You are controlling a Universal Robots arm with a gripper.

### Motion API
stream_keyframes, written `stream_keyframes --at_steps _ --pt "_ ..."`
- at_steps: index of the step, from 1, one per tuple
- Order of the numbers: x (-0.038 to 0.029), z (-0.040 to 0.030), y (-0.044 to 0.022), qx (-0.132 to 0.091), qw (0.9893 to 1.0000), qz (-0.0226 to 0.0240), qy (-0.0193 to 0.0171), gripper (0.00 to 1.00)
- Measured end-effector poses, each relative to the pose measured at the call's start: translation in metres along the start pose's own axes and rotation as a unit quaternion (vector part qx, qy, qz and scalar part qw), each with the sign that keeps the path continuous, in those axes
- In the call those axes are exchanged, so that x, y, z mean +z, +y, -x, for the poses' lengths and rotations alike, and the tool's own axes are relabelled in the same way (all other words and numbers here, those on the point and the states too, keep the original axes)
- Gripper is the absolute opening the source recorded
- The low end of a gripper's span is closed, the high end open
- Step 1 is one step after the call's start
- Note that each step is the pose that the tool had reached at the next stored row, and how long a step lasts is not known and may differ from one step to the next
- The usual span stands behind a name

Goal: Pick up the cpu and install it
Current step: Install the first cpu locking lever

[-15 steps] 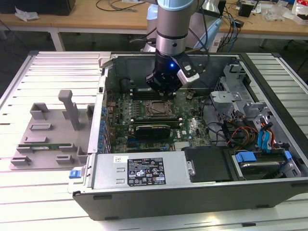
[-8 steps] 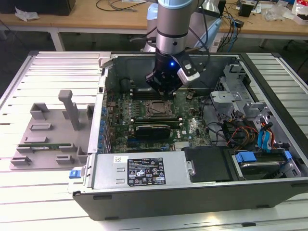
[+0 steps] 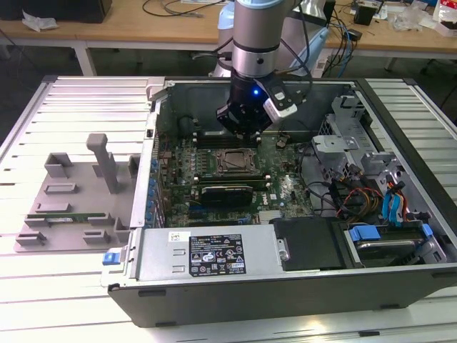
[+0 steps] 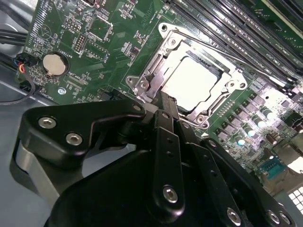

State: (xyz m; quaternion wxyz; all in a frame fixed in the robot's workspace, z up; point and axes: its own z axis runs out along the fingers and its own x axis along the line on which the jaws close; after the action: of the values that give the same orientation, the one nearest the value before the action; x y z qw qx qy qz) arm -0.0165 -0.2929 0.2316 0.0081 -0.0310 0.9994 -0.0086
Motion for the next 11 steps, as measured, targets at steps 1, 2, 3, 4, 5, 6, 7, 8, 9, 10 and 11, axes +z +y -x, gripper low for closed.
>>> stream_keyframes --at_steps 1,2,3,4,5,6,7,8,9,10,11 --pt "-0.0010 0.0000 0.0000 0.000 1.0000 0.0000 0.0000 0.11" --pt "-0.0022 0.0000 0.0000 0.000 1.0000 0.0000 0.0000 0.11" --pt "-0.0044 0.0001 -0.0001 0.000 1.0000 0.0000 0.0000 0.11" --pt "-0.0067 0.0001 -0.0001 0.000 1.0000 0.0000 0.0000 0.11" --pt "-0.0105 0.0002 -0.0002 0.000 1.0000 0.0000 0.0000 0.11" --pt "-0.0139 0.0002 -0.0003 0.000 1.0000 0.0000 0.0000 0.11" --pt "-0.0166 0.0003 -0.0003 0.000 1.0000 0.0000 0.0000 0.11" --pt "-0.0191 0.0003 -0.0003 0.000 1.0000 0.0000 0.0000 0.11" --pt "-0.0198 0.0003 -0.0003 0.000 1.0000 0.0001 0.0000 0.11" --pt "-0.0198 0.0003 -0.0003 0.000 1.0000 0.0001 -0.0001 0.11" --pt "-0.0198 0.0003 -0.0003 0.000 1.0000 0.0001 -0.0001 0.11"
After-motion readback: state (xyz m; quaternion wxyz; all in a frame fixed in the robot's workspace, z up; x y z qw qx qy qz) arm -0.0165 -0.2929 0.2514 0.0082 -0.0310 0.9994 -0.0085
